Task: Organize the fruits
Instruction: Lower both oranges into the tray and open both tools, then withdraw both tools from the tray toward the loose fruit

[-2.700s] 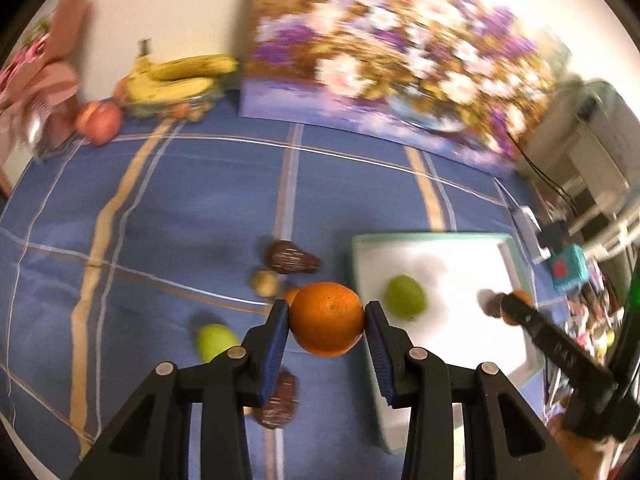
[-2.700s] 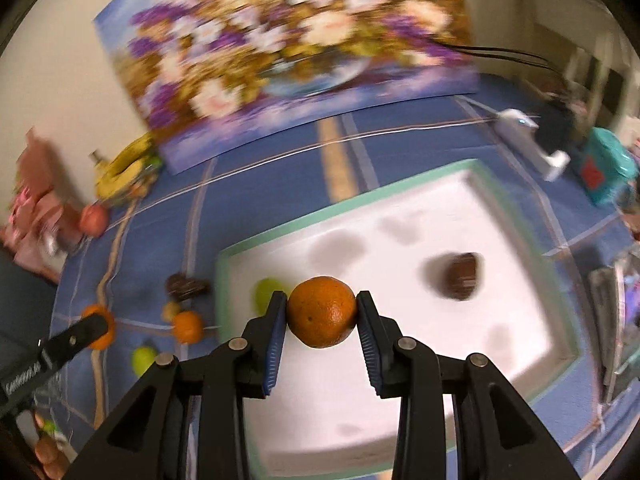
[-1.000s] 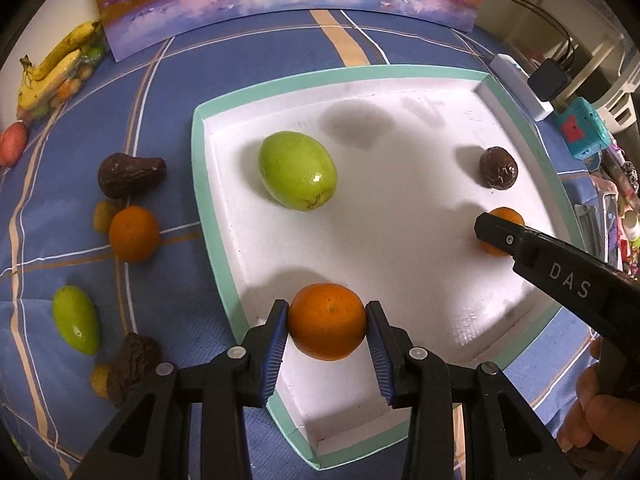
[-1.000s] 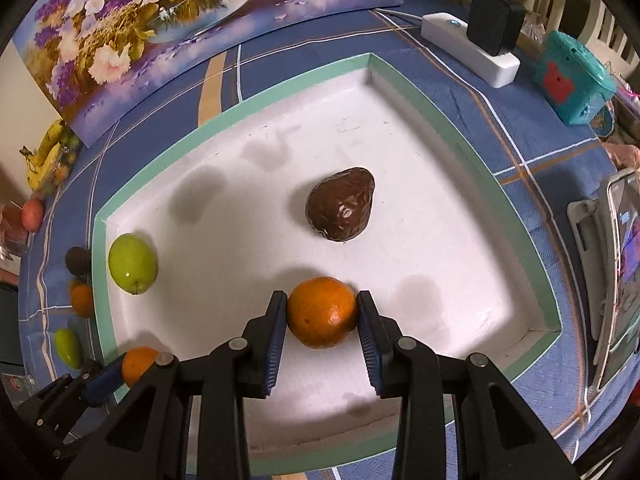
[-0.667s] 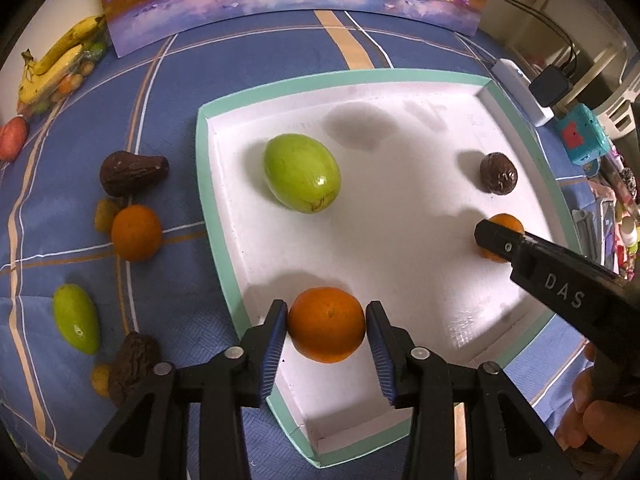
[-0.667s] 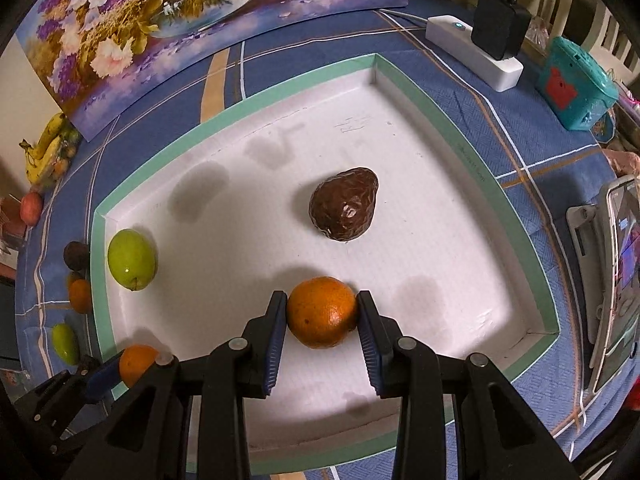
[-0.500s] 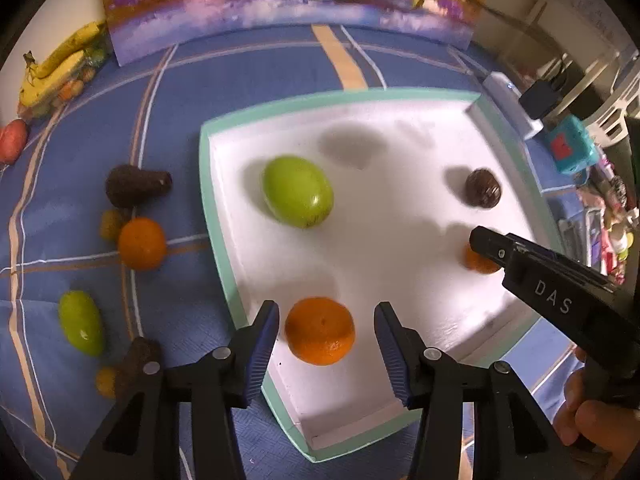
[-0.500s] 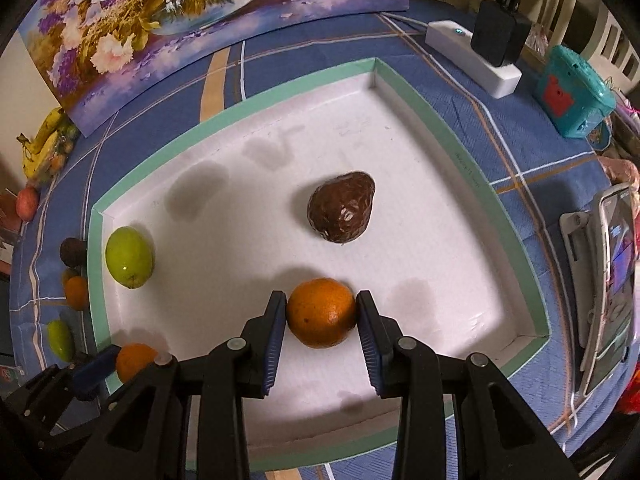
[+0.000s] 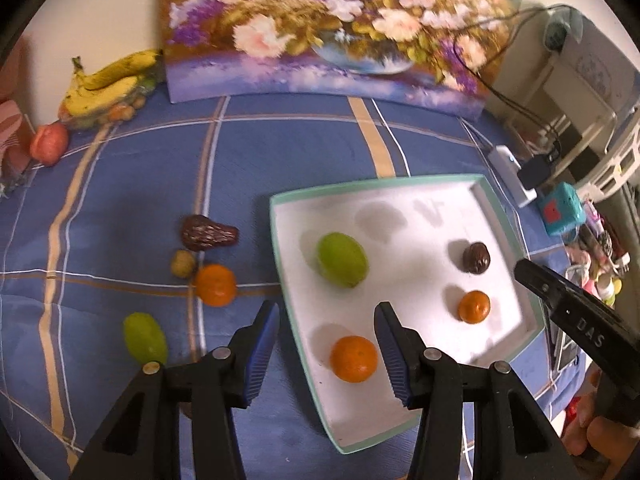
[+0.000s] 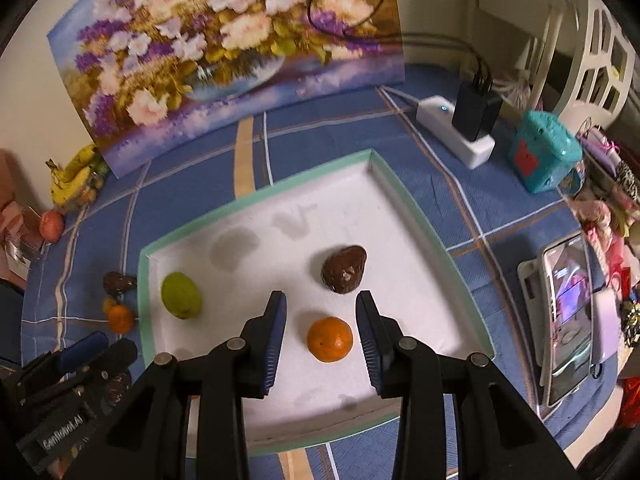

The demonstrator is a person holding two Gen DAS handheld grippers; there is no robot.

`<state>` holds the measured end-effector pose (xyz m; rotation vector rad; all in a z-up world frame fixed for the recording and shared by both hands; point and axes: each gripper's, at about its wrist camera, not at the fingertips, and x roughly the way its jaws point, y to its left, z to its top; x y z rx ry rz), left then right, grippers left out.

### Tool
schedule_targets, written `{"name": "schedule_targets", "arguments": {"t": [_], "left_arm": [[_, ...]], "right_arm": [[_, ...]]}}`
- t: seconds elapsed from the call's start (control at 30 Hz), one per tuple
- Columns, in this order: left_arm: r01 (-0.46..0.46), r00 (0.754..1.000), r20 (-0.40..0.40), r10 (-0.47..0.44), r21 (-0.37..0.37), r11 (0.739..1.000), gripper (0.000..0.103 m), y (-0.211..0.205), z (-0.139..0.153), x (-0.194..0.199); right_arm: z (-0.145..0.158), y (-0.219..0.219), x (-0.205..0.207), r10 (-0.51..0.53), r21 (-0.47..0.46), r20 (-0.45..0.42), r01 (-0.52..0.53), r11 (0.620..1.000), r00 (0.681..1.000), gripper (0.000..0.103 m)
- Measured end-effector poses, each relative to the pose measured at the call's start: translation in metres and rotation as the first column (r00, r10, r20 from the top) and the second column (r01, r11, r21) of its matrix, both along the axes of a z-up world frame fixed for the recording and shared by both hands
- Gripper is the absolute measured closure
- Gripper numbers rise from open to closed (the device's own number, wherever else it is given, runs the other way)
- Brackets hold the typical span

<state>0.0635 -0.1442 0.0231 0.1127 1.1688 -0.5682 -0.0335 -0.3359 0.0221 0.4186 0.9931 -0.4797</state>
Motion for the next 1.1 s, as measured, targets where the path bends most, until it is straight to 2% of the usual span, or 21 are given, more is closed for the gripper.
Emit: {"name": "schedule_targets", "arguments": {"t": [0.17,0.43,0.6,0.67,0.7,0.8,0.9,1.0,1.1], "left_arm": [[-0.038,0.999,0.013,0.038,-0.004,0.999,0.050,0.012,0.003,0.005],[-0.072,0.997,-0.011,0.073,0.016,0.997,0.047,0.020,-0.008,0.011],[-0.091,0.996,-0.017,0.091,0.035,0.995,0.038,0.023,-0.014,0.014],[-0.103,0.994,-0.019,0.104,0.050,0.993,0.030,0.025,-0.018,0.016],[-0.117,0.993,-0.021,0.119,0.063,0.991,0.027,0.026,-0.020,0.017],[-0.142,0.989,-0.021,0.145,0.099,0.985,0.017,0.031,-0.028,0.021],[-0.170,0.985,-0.022,0.174,0.123,0.978,0.002,0.036,-0.036,0.025],[-0.192,0.980,-0.025,0.197,0.136,0.972,0.000,0.042,-0.042,0.029],[-0.212,0.976,-0.022,0.217,0.146,0.966,0.000,0.049,-0.046,0.032]], "right_arm": [[0.009,0.004,-0.001,0.011,-0.019,0.019,-0.011,1.000,1.000,0.066],[0.001,0.006,0.000,0.018,-0.008,-0.003,-0.018,1.000,1.000,0.066],[-0.003,0.008,0.002,0.025,-0.002,-0.009,-0.025,1.000,1.000,0.066],[-0.005,0.007,0.003,0.027,0.001,-0.015,-0.027,1.000,1.000,0.066],[-0.007,0.007,0.004,0.027,0.003,-0.020,-0.027,1.000,0.999,0.063],[-0.012,0.008,0.006,0.031,0.000,-0.037,-0.031,1.000,0.999,0.044],[-0.018,0.009,0.008,0.035,-0.002,-0.055,-0.036,0.999,0.998,0.042],[-0.023,0.009,0.010,0.041,-0.013,-0.076,-0.042,0.999,0.996,0.029],[-0.026,0.010,0.011,0.040,-0.025,-0.068,-0.042,0.999,0.997,0.027]]}}
